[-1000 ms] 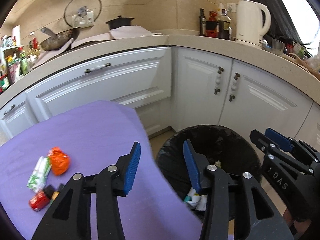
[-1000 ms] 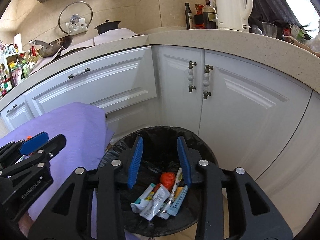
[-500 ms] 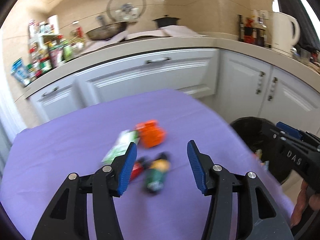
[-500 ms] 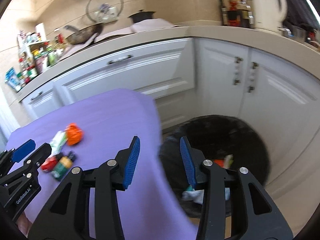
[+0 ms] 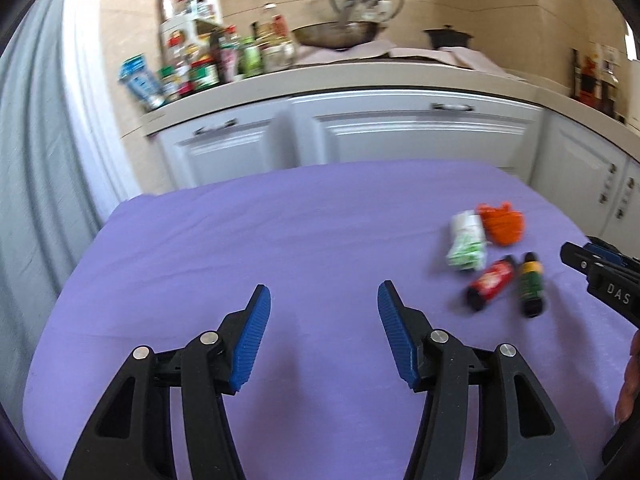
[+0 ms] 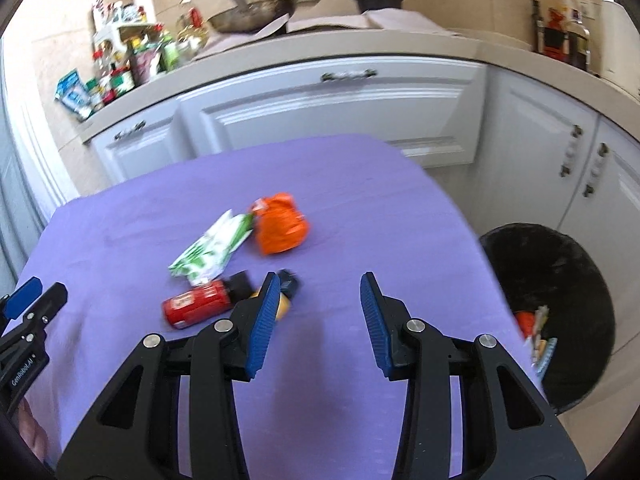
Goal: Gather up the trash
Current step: 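Withdraw both open tools from the bin back over the table, then grasp the green bottle with the right tool while the left tool grasps the red bottle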
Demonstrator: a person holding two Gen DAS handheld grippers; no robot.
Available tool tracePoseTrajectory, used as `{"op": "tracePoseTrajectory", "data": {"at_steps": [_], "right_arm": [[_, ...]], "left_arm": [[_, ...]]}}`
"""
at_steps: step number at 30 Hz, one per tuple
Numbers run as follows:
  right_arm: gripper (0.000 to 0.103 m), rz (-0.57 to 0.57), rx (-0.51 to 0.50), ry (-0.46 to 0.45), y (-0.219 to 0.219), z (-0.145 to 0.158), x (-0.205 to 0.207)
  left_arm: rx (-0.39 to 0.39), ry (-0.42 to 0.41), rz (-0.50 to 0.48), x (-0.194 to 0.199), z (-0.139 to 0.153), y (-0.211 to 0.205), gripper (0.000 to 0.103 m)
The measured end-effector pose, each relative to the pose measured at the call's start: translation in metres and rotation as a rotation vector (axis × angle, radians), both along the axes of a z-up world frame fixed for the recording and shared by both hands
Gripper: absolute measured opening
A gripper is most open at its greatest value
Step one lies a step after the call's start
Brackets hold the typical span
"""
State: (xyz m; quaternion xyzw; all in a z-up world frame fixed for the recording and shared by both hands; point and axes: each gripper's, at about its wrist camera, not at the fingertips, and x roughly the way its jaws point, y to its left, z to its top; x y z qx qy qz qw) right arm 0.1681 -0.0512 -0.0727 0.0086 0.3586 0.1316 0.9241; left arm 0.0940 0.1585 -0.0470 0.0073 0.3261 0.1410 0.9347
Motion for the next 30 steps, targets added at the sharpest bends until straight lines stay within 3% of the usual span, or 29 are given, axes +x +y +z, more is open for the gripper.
{"op": "tracePoseTrajectory", "data": {"at_steps": [8, 13, 16, 18, 30], "right_arm": [[0.041, 0.032, -0.061, 0.062, 0.035, -0.015, 0.004], [0.041, 0.025, -0.086, 0.090, 0.036, -0.022, 0.006], [0.037, 0.029, -0.083, 0.100, 0.033, -0.023, 0.007], [0.024, 0.040, -0.078, 0.105, 0.033, -0.024, 0.007], [0.024, 0.037, -0.075, 0.092, 0.011, -0.022, 0.007]], "left_arm": [[-0.011, 0.007, 0.073, -0.009, -0.007, 0.038, 0.055], [-0.026, 0.013, 0.067, -0.009, -0.010, 0.041, 0.055], [-0.037, 0.013, 0.047, -0.007, -0.010, 0.036, 0.056], [-0.040, 0.011, 0.029, -0.007, -0.010, 0.030, 0.057], [-0.050, 0.012, -0.112, 0.010, -0.005, -0.023, 0.058]]}}
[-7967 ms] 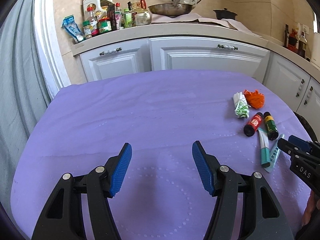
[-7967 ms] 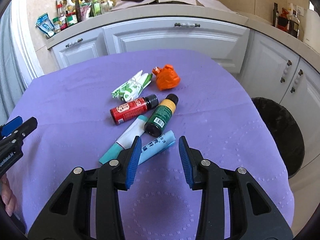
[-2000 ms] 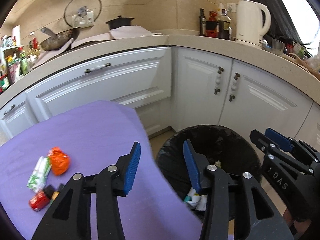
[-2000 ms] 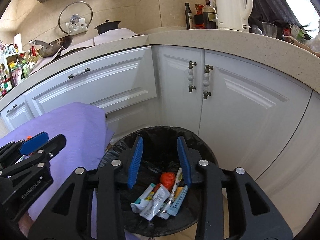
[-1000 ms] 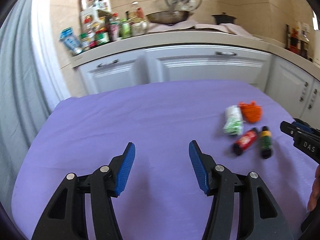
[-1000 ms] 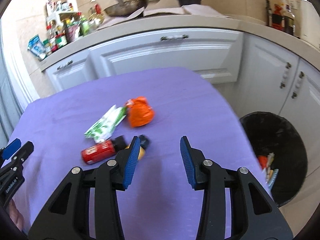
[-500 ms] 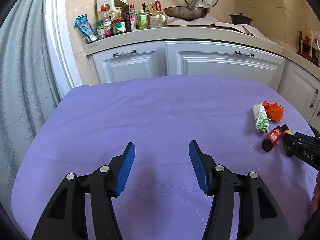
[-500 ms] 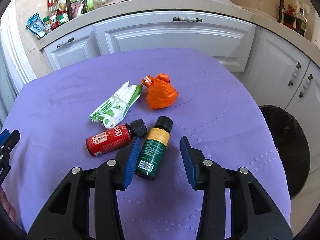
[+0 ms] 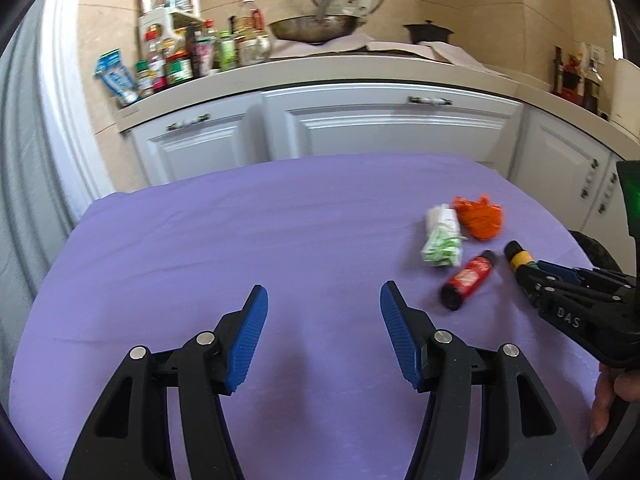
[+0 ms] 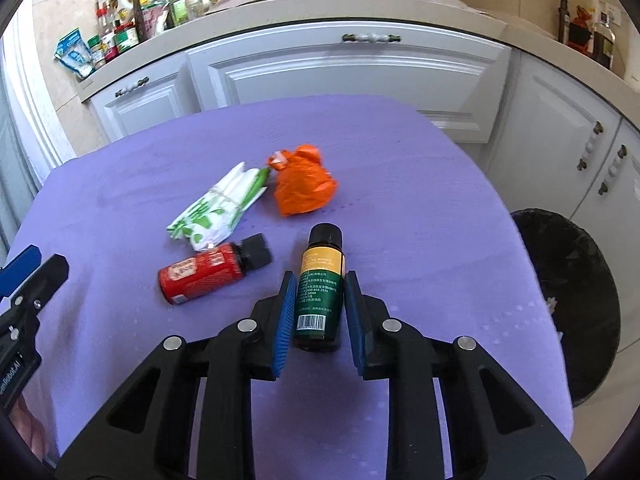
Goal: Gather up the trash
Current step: 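Grasp the green bottle with the right tool while the left tool grasps the red bottle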
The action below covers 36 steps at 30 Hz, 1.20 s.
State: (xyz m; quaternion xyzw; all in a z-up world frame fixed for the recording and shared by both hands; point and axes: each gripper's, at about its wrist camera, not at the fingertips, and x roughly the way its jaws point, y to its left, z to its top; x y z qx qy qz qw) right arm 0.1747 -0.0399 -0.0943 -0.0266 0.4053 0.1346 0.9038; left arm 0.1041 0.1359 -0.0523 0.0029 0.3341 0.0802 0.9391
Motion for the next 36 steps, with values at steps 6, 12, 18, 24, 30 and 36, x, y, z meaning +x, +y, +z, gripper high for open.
{"op": "tracePoseTrajectory", "data": {"at_steps": [6, 12, 18, 24, 30, 36], "right_arm": [[0.024, -0.039, 0.006, -0.009, -0.026, 0.001, -0.001], [0.024, -0.082, 0.011, -0.018, -0.053, 0.002, -0.002], [0.024, -0.112, 0.031, -0.012, -0.073, 0.000, 0.000], [0.024, -0.106, 0.046, -0.004, -0.076, -0.001, 0.002], [0.024, -0.102, 0.061, 0.006, -0.079, -0.002, 0.004], [0.024, -0.098, 0.064, 0.008, -0.079, -0.002, 0.004]], "left_arm": [[-0.007, 0.020, -0.094, 0.016, -0.005, -0.031, 0.058], [-0.006, 0.047, -0.164, 0.032, -0.012, -0.055, 0.058], [-0.003, 0.086, -0.202, 0.045, -0.022, -0.069, 0.059], [-0.025, 0.135, -0.227, 0.058, -0.028, -0.072, 0.059], [-0.033, 0.180, -0.248, 0.063, -0.035, -0.075, 0.041], [-0.023, 0.177, -0.269, 0.059, -0.034, -0.080, 0.032]]}}
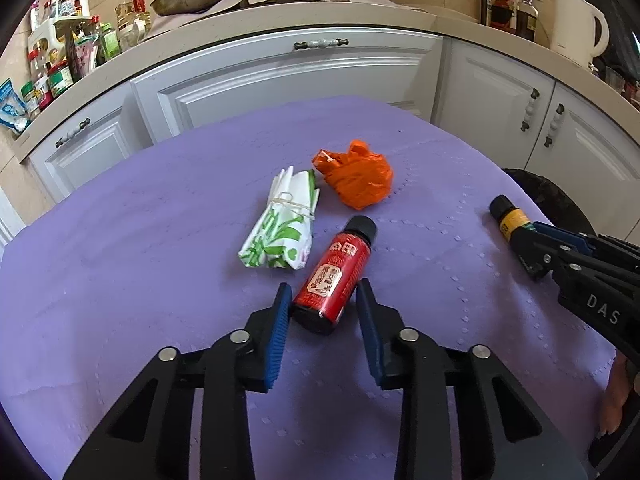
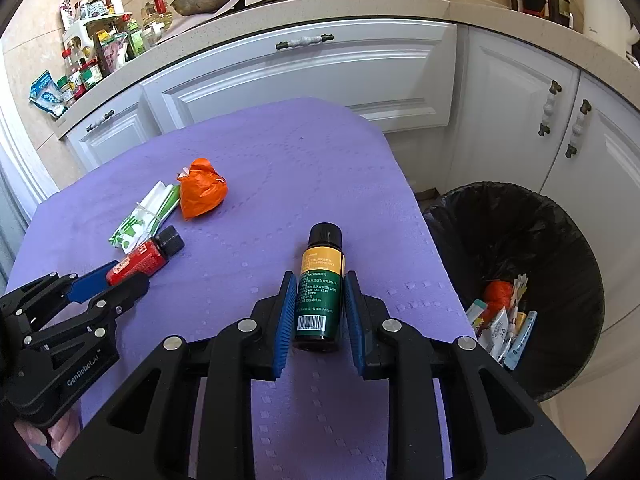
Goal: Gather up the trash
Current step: 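Grasp the green bottle with the right tool while the left tool grasps the red bottle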
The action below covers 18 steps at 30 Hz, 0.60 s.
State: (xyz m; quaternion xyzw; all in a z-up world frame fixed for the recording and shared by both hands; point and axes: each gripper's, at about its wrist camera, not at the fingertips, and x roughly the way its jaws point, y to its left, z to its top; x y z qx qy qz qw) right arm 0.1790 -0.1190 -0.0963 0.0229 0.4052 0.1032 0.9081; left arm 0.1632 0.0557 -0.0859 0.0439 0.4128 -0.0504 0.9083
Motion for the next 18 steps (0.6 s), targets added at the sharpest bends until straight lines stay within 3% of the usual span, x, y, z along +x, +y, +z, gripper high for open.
{"op": "tracePoseTrajectory", "data": {"at_steps": [4, 8, 12, 15, 18], "right_arm": [[0.024, 0.000, 0.000, 0.000, 0.001, 0.000, 0.000], [0.024, 0.000, 0.000, 0.000, 0.001, 0.000, 0.000], [0.024, 0.000, 0.001, 0.000, 0.001, 0.000, 0.000], [0.024, 0.001, -0.002, 0.000, 0.002, 0.000, 0.000], [0.024, 0.004, -0.004, -0.002, 0.004, 0.000, -0.002]], "left_arm": [[-0.001, 0.007, -0.004, -0.002, -0.001, -0.003, 0.031], [-0.015, -0.009, 0.021, 0.001, 0.002, -0.002, 0.051], [-0.022, -0.005, 0.029, 0.007, 0.002, -0.005, 0.051], [-0.016, 0.014, 0.015, 0.009, -0.001, -0.009, 0.028], [-0.016, 0.020, 0.011, 0.008, -0.002, -0.010, 0.024]]}}
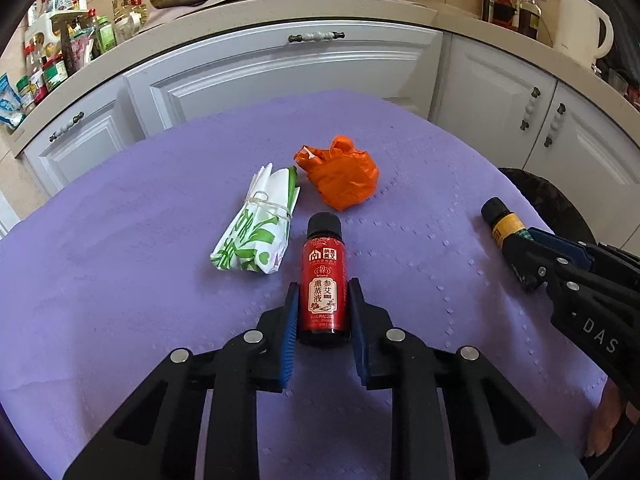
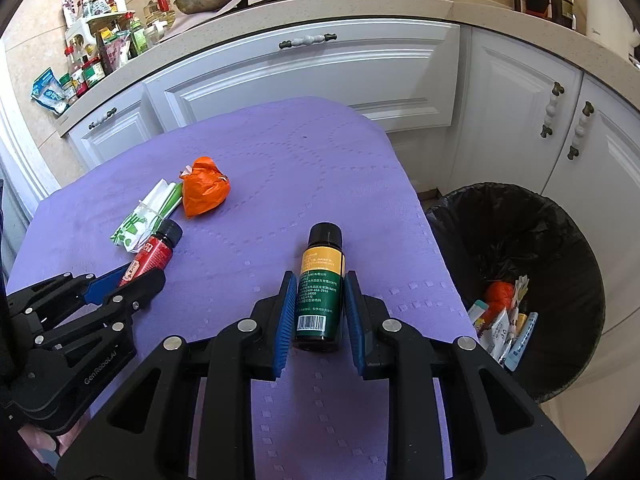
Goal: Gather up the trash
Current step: 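Grasp the green bottle with the right tool while the left tool grasps the red bottle, then carry both bottles over the black bin and open both tools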
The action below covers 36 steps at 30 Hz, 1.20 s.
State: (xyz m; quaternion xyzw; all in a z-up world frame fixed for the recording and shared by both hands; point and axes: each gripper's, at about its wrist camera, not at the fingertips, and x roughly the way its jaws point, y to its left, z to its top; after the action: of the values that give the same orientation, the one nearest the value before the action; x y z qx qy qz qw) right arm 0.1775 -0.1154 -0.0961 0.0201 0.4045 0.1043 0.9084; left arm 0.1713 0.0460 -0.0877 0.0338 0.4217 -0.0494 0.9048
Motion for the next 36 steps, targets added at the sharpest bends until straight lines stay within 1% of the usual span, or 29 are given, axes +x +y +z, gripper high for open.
{"op": "tracePoseTrajectory", "data": {"at_steps": [11, 17, 22, 29, 36], "right_arm": [[0.024, 0.000, -0.012, -0.021, -0.001, 0.003, -0.006], [0.024, -0.008, -0.018, -0.058, -0.005, 0.011, -0.015], [0.024, -0.027, -0.018, -0.107, -0.011, 0.025, -0.027], [0.024, -0.090, -0.026, -0.175, -0.037, 0.043, -0.046], [0.024, -0.181, -0.036, -0.212, -0.074, 0.053, -0.062]], "left_arm": [[-0.011, -0.041, 0.039, -0.014, 0.008, 0.006, 0.024], [-0.001, -0.107, 0.068, -0.032, 0.024, 0.004, 0.024], [-0.006, -0.163, 0.080, -0.045, 0.039, 0.002, 0.024], [-0.034, -0.227, 0.064, -0.056, 0.060, -0.012, 0.024], [-0.050, -0.259, 0.016, -0.064, 0.070, -0.035, 0.024]]}}
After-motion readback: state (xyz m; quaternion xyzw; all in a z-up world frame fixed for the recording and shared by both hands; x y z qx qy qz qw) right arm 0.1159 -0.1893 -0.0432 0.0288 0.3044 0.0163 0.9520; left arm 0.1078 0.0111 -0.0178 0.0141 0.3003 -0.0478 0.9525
